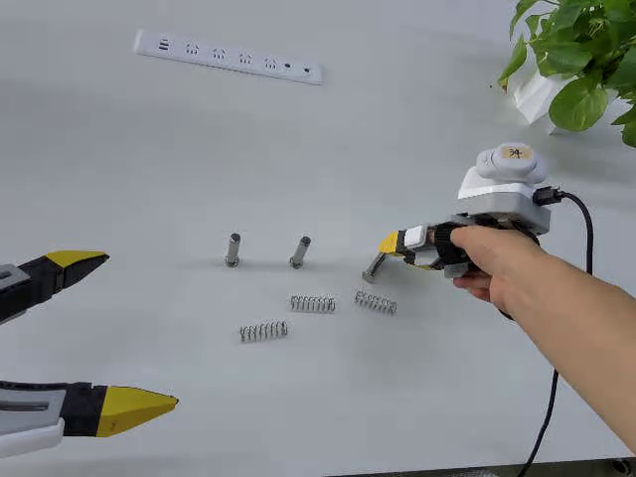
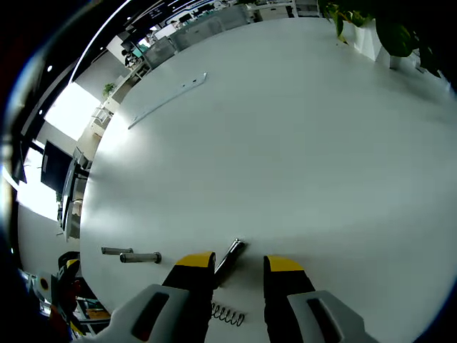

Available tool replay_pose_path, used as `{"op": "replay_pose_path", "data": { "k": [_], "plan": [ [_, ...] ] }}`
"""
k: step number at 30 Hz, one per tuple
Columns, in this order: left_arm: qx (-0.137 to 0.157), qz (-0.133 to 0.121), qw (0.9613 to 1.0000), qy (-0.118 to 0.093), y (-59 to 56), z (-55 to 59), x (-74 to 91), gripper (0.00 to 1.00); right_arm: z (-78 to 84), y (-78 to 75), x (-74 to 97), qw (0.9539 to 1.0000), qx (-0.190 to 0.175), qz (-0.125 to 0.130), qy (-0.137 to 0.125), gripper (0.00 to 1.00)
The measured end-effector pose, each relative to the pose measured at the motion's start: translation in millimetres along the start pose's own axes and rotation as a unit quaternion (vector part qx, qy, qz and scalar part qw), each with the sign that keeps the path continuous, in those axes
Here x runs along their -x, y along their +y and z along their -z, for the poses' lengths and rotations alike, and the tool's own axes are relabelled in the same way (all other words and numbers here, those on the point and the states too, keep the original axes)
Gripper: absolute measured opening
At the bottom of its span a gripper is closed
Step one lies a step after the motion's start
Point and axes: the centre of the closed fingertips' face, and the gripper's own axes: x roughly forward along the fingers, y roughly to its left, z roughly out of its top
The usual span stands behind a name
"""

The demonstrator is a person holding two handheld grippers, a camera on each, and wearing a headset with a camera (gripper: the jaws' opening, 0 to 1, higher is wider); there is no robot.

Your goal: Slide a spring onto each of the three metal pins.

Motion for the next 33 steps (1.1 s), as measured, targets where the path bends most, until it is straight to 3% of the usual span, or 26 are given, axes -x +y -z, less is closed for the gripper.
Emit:
{"op": "replay_pose_path", "data": {
  "k": [18,33],
  "plan": [
    [0.008,0.001,0.9999,-0.006,0.8,1.0,-0.2,0.98,-0.7,1.6,-6.2,0.9992,-0.034,0.013,0.016,0.18],
    [0.012,0.003,0.9999,-0.008,0.9,2.9,-0.5,0.98,-1.6,5.5,-12.0,0.9992,-0.006,0.027,0.028,0.12]
  ]
}}
